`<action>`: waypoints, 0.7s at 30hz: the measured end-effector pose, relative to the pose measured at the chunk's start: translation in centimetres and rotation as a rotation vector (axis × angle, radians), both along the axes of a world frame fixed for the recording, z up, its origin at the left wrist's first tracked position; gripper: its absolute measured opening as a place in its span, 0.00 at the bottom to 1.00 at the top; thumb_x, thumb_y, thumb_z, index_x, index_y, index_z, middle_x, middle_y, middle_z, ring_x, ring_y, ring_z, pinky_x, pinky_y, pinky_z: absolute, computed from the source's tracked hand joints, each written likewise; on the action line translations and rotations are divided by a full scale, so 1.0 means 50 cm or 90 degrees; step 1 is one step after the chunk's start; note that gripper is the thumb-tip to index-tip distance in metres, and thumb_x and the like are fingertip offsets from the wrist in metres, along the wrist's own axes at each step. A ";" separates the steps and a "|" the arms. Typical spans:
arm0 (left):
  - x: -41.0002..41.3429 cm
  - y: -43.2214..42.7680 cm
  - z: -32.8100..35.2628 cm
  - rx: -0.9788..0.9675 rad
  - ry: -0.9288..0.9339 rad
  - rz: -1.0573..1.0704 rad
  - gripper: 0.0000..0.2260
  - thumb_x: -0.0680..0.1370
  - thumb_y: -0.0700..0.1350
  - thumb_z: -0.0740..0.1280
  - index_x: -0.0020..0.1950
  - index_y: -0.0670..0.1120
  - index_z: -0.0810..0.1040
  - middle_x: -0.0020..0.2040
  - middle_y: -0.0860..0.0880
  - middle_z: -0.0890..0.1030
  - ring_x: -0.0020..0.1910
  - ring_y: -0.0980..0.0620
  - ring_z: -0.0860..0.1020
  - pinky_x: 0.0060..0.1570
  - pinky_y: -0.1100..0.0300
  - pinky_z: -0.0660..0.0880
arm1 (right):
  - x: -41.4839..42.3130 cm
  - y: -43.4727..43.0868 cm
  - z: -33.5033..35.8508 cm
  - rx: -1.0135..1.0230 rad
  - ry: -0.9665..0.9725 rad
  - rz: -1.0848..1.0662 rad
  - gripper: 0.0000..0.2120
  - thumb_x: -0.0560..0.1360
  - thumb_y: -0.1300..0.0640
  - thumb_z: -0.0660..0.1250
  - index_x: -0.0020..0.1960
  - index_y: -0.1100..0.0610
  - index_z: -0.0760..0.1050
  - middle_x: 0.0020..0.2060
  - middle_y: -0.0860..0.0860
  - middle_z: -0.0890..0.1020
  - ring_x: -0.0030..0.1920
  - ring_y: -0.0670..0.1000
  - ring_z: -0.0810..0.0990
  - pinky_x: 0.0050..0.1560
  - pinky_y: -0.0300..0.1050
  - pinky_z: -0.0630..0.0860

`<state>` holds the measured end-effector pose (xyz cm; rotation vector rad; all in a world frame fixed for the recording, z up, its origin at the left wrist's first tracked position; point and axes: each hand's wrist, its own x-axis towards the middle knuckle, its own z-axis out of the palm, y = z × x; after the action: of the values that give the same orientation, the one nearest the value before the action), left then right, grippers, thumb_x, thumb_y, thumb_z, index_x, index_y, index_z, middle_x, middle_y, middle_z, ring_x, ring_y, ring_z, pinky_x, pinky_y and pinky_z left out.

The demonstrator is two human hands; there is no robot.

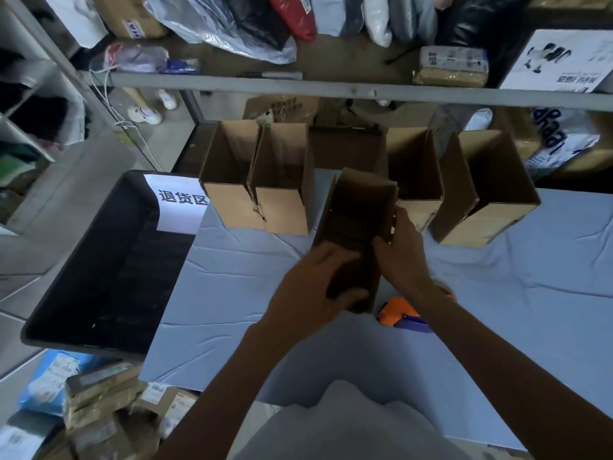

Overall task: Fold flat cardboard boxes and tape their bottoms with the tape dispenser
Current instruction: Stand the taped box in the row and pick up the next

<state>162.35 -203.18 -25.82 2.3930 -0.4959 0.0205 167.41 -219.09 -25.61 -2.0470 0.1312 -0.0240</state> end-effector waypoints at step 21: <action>0.195 0.001 -0.018 -0.093 0.094 0.361 0.12 0.76 0.41 0.66 0.59 0.43 0.70 0.45 0.44 0.82 0.44 0.46 0.80 0.40 0.62 0.72 | 0.058 0.012 -0.041 -0.250 -0.111 0.070 0.37 0.72 0.66 0.63 0.76 0.55 0.49 0.55 0.59 0.76 0.44 0.49 0.75 0.43 0.41 0.73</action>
<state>172.07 -203.14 -26.73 2.2928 0.2523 0.1259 170.33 -218.48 -27.66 -2.4297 -0.1041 -0.1704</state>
